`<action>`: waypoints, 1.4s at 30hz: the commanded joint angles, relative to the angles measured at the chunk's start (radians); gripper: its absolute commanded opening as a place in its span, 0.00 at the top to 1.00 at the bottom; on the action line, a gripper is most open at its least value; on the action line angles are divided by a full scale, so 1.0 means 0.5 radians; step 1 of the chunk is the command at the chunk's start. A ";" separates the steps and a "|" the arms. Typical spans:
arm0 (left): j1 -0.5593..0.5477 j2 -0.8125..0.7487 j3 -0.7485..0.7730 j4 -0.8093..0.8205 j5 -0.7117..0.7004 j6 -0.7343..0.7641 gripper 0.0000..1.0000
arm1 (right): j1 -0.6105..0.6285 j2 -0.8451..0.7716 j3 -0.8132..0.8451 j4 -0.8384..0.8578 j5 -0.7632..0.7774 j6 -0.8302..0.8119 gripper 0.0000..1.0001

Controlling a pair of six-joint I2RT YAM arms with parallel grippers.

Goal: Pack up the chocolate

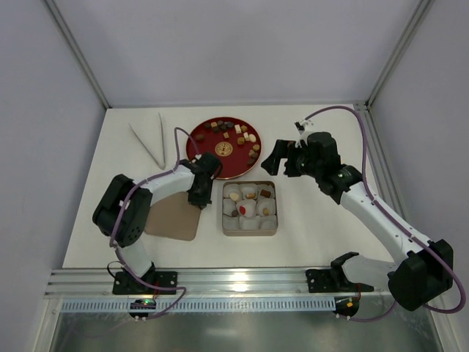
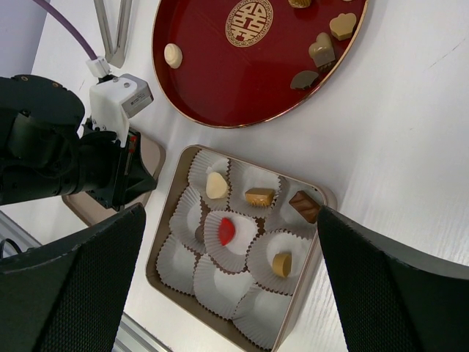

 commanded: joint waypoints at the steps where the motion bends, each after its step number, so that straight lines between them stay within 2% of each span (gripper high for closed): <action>1: -0.006 0.083 0.050 0.095 -0.013 -0.028 1.00 | 0.003 -0.068 -0.021 0.069 -0.008 -0.023 0.01; 10: 0.031 0.135 0.262 0.003 0.079 -0.127 1.00 | 0.036 -0.141 -0.076 0.072 -0.084 0.020 0.03; 17: 0.092 0.080 0.341 -0.027 0.205 -0.154 1.00 | 0.214 -0.194 -0.140 0.097 -0.032 0.130 0.05; 23: 0.132 0.043 0.378 -0.046 0.312 -0.161 1.00 | 0.435 -0.187 -0.196 0.183 0.063 0.272 0.10; 30: 0.175 -0.027 0.339 -0.104 0.223 -0.124 1.00 | 0.592 -0.108 -0.193 0.213 0.204 0.364 0.14; 36: 0.181 -0.036 0.329 -0.159 0.180 -0.072 0.92 | 0.683 0.024 -0.089 0.161 0.234 0.352 0.14; 42: 0.184 -0.027 0.345 -0.184 0.137 -0.071 1.00 | 0.721 0.082 -0.055 0.171 0.284 0.385 0.15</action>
